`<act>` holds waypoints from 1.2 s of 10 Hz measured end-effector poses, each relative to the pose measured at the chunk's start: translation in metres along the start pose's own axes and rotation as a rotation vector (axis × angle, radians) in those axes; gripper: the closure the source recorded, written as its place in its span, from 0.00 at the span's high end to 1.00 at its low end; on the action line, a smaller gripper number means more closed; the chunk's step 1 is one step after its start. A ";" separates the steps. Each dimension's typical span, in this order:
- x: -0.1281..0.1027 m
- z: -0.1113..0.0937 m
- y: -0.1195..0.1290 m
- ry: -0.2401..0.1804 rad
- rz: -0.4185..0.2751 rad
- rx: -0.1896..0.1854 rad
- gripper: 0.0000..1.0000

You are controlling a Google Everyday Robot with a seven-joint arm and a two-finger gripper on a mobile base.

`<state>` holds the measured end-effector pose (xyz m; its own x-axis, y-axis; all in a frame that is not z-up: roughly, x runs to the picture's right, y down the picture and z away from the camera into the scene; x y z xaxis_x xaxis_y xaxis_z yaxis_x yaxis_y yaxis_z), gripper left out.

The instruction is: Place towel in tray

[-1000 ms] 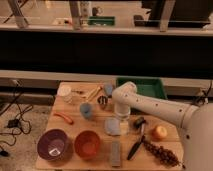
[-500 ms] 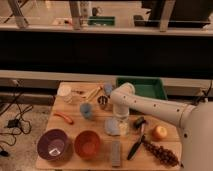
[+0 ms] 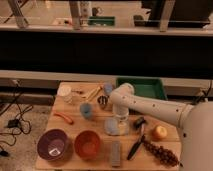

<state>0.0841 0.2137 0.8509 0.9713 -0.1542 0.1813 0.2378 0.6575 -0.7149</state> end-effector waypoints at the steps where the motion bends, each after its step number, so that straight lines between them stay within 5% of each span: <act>1: 0.000 0.000 -0.001 -0.002 0.000 0.003 0.54; 6: 0.001 -0.004 0.003 0.006 -0.003 -0.007 0.50; 10: 0.001 -0.003 0.001 0.011 -0.010 0.009 0.09; 12: 0.001 -0.003 0.002 0.012 -0.011 0.008 0.00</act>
<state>0.0851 0.2125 0.8478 0.9687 -0.1697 0.1810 0.2481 0.6615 -0.7077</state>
